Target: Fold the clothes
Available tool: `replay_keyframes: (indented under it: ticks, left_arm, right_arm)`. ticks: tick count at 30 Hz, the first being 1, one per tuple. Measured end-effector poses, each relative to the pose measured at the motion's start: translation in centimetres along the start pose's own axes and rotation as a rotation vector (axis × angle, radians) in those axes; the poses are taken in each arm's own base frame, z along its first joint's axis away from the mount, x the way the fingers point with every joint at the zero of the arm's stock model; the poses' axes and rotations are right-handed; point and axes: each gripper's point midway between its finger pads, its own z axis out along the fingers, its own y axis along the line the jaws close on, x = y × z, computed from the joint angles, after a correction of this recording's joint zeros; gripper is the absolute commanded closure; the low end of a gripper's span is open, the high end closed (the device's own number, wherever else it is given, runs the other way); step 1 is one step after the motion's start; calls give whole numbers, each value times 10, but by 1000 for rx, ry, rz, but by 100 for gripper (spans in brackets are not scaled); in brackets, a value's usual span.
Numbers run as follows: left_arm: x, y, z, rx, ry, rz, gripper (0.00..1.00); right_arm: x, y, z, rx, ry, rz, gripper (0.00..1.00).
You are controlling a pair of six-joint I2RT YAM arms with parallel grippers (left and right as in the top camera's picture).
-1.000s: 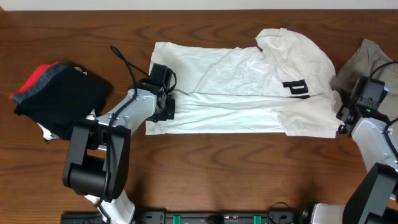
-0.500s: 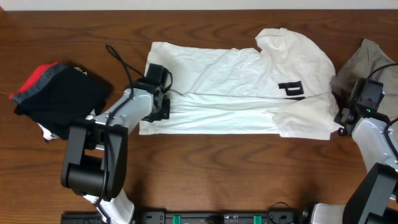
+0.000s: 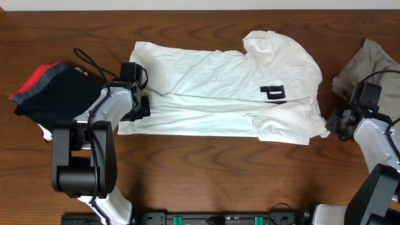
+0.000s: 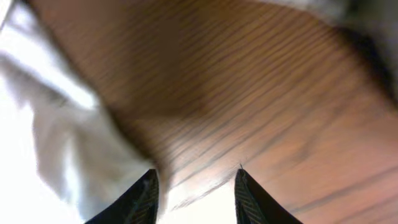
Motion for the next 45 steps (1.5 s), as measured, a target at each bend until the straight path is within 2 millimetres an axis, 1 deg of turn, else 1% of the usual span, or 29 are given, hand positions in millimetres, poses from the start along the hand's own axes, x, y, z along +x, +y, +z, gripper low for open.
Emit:
replay_keyframes:
  ticks: [3, 6, 14, 17, 20, 22, 23, 24, 26, 27, 34, 38, 40, 45]
  left_arm:
    - [0, 0, 0, 0, 0, 0, 92]
    - [0, 0, 0, 0, 0, 0, 91]
    - [0, 0, 0, -1, -1, 0, 91]
    - [0, 0, 0, -1, -1, 0, 91]
    - [0, 0, 0, -1, -1, 0, 92]
    - [0, 0, 0, -1, -1, 0, 91]
    - [0, 0, 0, 0, 0, 0, 91]
    - [0, 0, 0, 1, 0, 0, 91]
    - [0, 0, 0, 2, 0, 0, 91]
    - [0, 0, 0, 2, 0, 0, 91]
    - [0, 0, 0, 2, 0, 0, 91]
    - [0, 0, 0, 2, 0, 0, 91]
    - [0, 0, 0, 2, 0, 0, 91]
    - [0, 0, 0, 2, 0, 0, 91]
  right_arm:
    - [17, 11, -1, -67, 74, -10, 53]
    - [29, 20, -3, -127, 121, -37, 50]
    - [36, 59, -14, -369, 143, -137, 48]
    - [43, 63, -17, -405, 165, -155, 49]
    - [51, 61, -18, -394, 198, -165, 51]
    - [51, 58, -17, -379, 199, -168, 58]
    - [51, 56, -16, -369, 197, -170, 64]
    - [50, 55, -15, -360, 194, -170, 77]
    - [47, 53, -14, -347, 181, -174, 95]
    - [46, 52, -13, -339, 176, -173, 99]
    - [36, 39, -8, -251, 143, -140, 99]
    - [27, 30, -4, -191, 108, -110, 99]
    - [17, 24, -2, -148, 69, -89, 99]
    - [-17, 11, -1, -61, -66, -40, 99]
